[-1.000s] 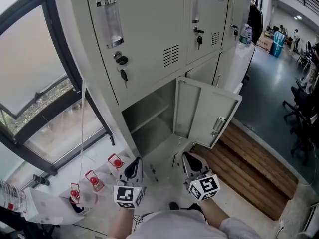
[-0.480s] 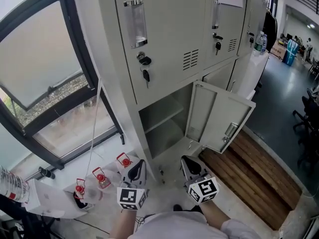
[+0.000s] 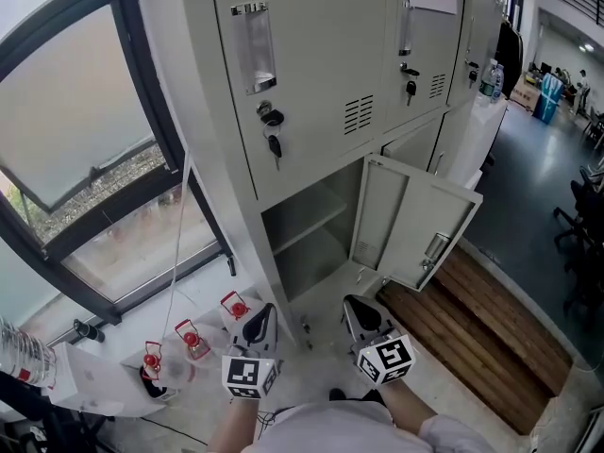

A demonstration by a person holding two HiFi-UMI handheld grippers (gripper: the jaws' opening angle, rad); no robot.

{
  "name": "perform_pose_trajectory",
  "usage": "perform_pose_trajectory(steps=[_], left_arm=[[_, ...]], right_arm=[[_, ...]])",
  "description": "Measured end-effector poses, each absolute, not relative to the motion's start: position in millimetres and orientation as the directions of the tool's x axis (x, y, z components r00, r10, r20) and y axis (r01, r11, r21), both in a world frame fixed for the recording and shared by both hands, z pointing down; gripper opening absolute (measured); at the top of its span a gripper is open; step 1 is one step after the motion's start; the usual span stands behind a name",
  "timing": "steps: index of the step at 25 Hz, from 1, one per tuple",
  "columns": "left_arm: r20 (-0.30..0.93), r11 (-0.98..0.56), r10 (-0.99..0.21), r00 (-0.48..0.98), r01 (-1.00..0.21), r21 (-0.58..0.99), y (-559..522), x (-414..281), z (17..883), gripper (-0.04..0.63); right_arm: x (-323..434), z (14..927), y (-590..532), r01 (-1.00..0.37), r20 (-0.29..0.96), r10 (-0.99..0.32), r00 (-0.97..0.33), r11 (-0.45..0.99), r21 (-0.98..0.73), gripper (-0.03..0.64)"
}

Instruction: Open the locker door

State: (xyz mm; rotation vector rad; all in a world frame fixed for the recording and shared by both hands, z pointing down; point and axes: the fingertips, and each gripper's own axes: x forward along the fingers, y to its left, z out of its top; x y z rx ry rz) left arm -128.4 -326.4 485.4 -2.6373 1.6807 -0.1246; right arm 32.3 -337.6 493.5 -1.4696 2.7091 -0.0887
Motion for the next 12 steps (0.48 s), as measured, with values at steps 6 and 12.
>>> perform_pose_trajectory(steps=[6,12], left_arm=[[0.059,-0.428,-0.903,0.425,-0.902,-0.055,-326.3,-127.2,485.1,0.002],[0.062,-0.428,-0.903,0.425,-0.902,-0.056,-326.7,-129.3,484.5,0.002]], right_arm=[[33.8,493.3,-337.0,-0.838,-0.025,-0.841,-0.541,0.541,-0.077,0.014],[33.8,491.8,-336.5,-0.839,-0.026,-0.842,-0.539,0.539,-0.076,0.014]])
